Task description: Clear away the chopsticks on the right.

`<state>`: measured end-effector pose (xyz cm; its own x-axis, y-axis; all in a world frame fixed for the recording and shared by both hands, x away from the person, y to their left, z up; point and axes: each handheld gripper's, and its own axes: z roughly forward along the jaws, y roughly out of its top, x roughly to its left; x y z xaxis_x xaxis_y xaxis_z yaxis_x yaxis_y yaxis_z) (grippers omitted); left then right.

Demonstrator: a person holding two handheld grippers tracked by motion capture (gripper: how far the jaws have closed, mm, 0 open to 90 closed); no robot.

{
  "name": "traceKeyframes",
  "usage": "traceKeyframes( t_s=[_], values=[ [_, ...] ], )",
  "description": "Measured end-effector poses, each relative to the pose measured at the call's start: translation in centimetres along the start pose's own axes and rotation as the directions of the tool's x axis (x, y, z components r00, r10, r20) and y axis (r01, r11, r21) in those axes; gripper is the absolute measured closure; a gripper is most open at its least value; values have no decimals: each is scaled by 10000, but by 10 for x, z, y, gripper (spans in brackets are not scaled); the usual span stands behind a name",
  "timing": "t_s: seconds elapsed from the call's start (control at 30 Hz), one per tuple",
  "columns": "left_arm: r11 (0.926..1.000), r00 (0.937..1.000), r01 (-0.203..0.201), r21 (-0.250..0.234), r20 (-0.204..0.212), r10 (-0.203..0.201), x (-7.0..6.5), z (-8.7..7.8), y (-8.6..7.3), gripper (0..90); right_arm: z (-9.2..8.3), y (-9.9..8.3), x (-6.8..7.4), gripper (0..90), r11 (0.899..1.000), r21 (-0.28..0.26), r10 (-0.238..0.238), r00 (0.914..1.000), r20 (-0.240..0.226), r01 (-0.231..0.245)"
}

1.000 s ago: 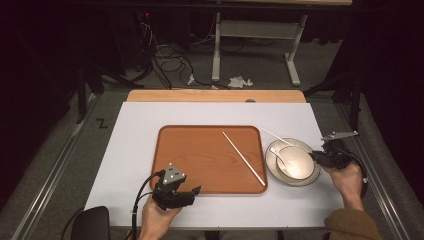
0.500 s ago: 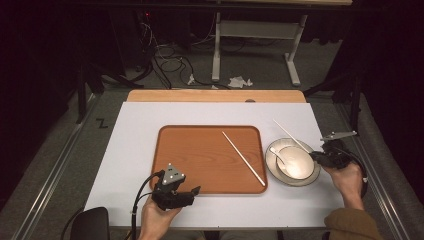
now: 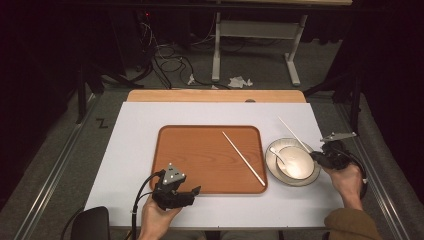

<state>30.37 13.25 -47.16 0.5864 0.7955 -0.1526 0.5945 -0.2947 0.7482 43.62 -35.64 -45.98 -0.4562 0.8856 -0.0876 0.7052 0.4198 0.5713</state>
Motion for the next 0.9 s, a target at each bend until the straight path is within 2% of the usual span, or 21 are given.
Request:
traceKeyframes(
  t_s=[0.23, 0.33, 0.53, 0.7, 0.9],
  values=[
    [9999, 9998, -137, 53, 144, 136, -1, 3, 3, 367, -11, -2, 2, 850, 9990, -446, 53, 10000, -36, -54],
    [9997, 9995, -237, 78, 231, 235, -1, 6, 5, 367, -19, -4, 4, 850, 9975, -696, 150, 9999, -52, -153],
    [9991, 9980, -415, 106, 484, 409, -4, 13, 10, 367, -39, -7, 14, 851, 9934, -1149, 69, 10000, 32, -65],
    [9977, 9951, -657, 166, 757, 642, -6, 19, 16, 367, -57, -9, 28, 851, 9877, -1560, -19, 10000, -21, 15],
    [9958, 9906, -892, 192, 1058, 867, -8, 26, 23, 369, -76, -9, 55, 850, 9822, -1860, -288, 9995, -119, 261]
  ],
)
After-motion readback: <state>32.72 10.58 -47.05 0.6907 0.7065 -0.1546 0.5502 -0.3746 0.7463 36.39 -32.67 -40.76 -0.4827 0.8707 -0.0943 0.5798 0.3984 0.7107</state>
